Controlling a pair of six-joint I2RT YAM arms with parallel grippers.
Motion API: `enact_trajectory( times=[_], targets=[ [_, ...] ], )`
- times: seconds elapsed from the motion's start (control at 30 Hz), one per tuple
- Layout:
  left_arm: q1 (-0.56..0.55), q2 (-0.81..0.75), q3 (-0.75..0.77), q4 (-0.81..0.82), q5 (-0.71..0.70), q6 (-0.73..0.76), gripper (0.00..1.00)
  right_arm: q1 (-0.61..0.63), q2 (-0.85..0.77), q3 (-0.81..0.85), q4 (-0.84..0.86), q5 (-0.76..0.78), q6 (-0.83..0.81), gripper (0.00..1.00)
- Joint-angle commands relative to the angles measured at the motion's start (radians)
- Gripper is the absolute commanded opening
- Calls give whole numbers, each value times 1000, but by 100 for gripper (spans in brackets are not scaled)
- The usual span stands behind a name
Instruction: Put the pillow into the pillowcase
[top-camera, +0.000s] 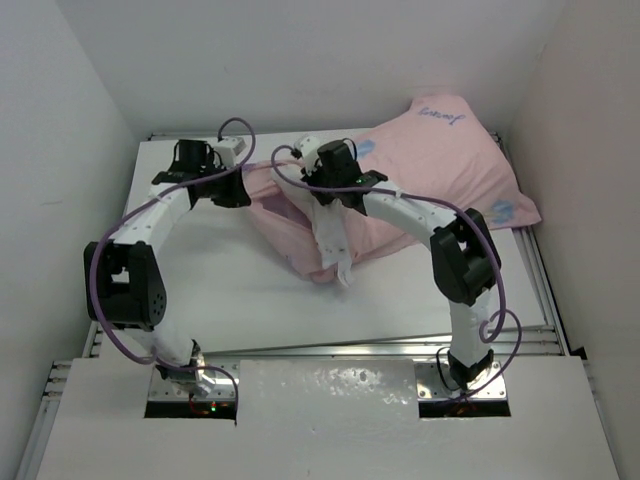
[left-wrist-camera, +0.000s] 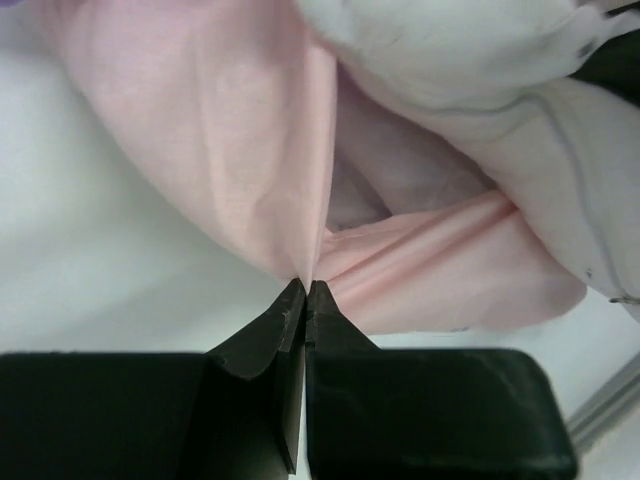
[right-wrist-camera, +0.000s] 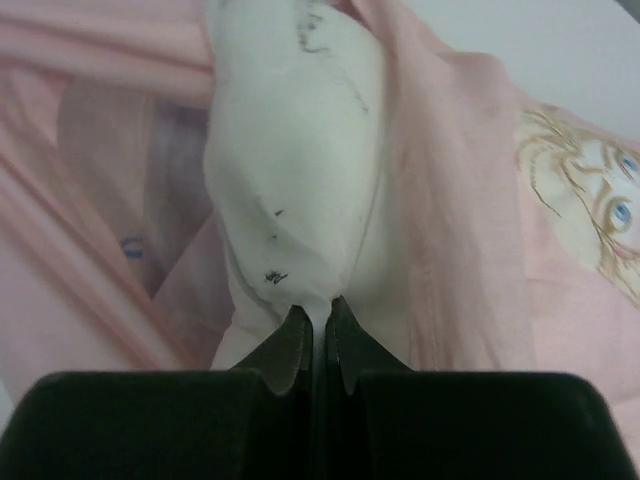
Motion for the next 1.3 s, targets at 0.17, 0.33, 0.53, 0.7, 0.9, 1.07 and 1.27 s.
enact_trajectory(
  times=[0.17, 0.33, 0.53, 0.7, 0.9, 1.07, 1.27],
  targets=[
    [33, 10, 219, 59, 80, 32, 0, 65, 9, -88, -249, -231, -313, 0],
    [33, 41, 275, 73, -33, 65, 0, 76, -88, -214, -199, -226, -404, 0],
    [33, 102, 301, 28, -52, 108, 0, 81, -197, -354, -159, -173, -470, 0],
    [47, 102, 348, 25, -75, 130, 0, 118, -215, -346, -201, -121, -542, 0],
    [125, 141, 424, -33, -72, 144, 0, 121, -252, -406, -189, -12, -511, 0],
    [125, 95, 321, -149, -96, 220, 0, 11, -284, -404, -100, -137, -318, 0],
    [128, 105, 167, -111, -145, 202, 0, -2, -307, -407, -27, -226, -379, 0]
  ],
)
